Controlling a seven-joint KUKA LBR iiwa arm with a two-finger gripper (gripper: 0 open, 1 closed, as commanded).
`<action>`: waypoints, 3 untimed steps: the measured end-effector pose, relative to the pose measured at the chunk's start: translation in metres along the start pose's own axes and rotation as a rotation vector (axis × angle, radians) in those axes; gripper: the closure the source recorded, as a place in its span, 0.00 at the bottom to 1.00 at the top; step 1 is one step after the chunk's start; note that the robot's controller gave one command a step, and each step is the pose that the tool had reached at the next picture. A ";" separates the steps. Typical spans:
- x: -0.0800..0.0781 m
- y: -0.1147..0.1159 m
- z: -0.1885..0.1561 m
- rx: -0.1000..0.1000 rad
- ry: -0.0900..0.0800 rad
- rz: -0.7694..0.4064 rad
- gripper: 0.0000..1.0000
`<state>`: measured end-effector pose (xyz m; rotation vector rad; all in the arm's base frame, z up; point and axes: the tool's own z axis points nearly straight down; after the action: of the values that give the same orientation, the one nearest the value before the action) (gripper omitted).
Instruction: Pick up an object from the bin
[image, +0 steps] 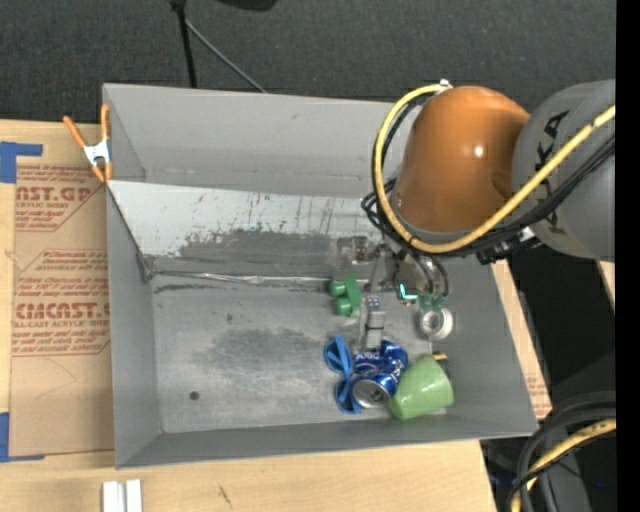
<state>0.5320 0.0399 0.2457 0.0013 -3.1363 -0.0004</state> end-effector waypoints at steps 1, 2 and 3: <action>0.008 -0.058 0.167 -0.001 0.002 0.258 0.00; 0.047 -0.112 0.177 0.001 -0.004 0.304 0.00; 0.043 -0.108 0.175 -0.001 -0.016 0.298 1.00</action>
Offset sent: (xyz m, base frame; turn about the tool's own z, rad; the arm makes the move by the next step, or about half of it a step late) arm -0.0071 -0.0582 -0.1622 0.2574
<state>0.4883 -0.0684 0.0711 -0.4669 -3.1175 -0.0014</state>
